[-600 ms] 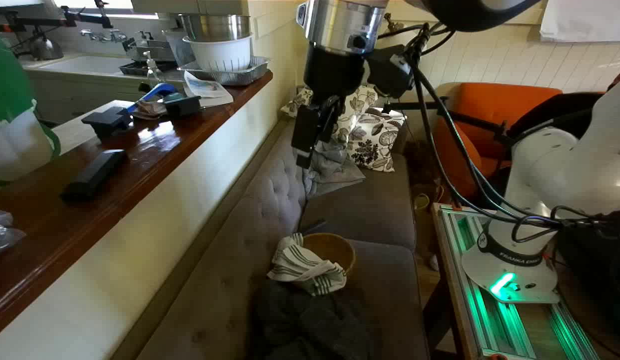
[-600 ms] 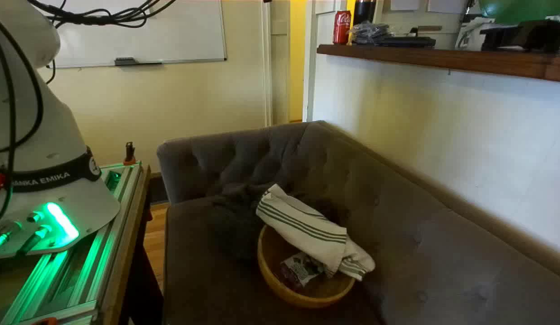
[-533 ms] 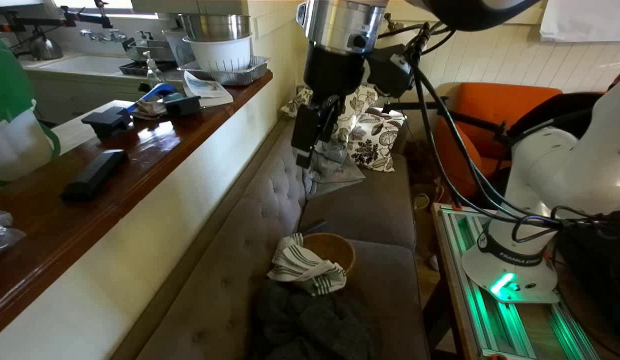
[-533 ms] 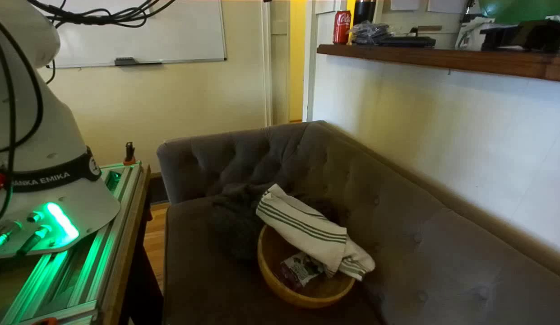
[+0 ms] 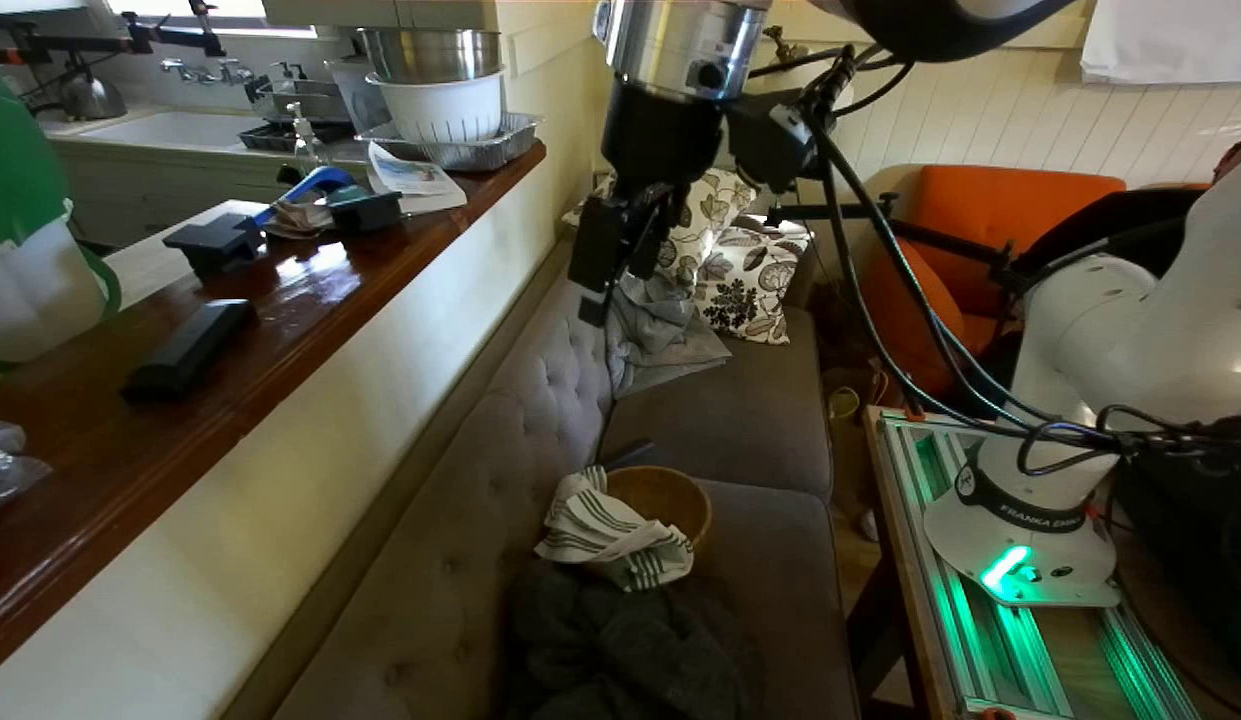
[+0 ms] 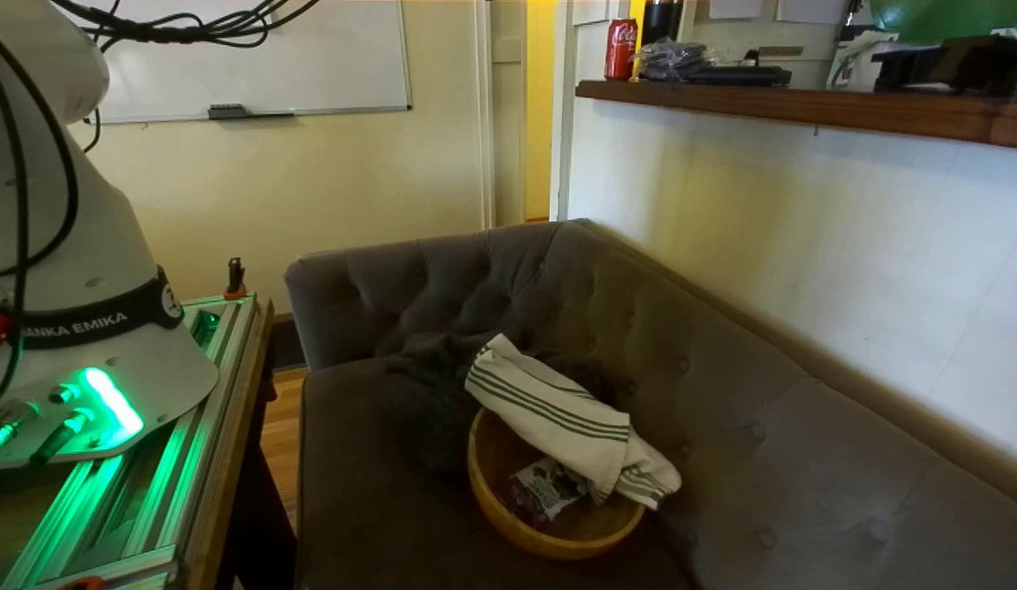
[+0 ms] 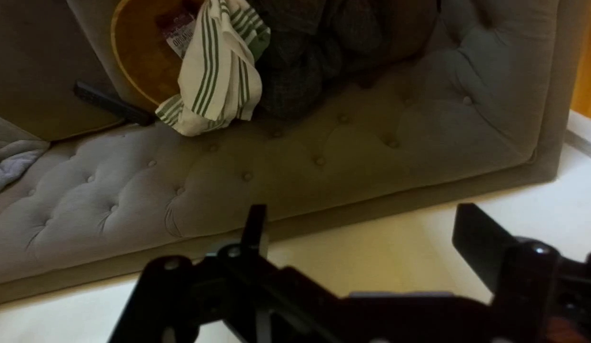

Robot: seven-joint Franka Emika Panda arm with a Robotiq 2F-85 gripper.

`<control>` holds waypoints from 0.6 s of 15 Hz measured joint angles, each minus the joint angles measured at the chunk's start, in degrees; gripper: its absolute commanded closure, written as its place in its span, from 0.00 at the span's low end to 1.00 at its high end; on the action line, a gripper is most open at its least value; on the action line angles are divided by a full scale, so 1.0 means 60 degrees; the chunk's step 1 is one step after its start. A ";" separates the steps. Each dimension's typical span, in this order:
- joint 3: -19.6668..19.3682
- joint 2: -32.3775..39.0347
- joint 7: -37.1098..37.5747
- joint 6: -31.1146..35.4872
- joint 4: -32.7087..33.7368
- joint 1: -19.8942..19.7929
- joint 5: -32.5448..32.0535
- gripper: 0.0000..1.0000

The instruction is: Put the book on the seat of the chair

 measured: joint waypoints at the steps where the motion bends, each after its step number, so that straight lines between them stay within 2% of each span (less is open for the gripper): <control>1: -0.0065 0.0006 0.0304 0.0315 0.0004 -0.0066 -0.0003 0.00; 5: -0.0783 0.0082 0.1043 0.1252 0.0140 -0.0471 0.0000 0.00; 9: -0.1840 0.0255 0.1367 0.1555 0.0612 -0.1056 0.0017 0.00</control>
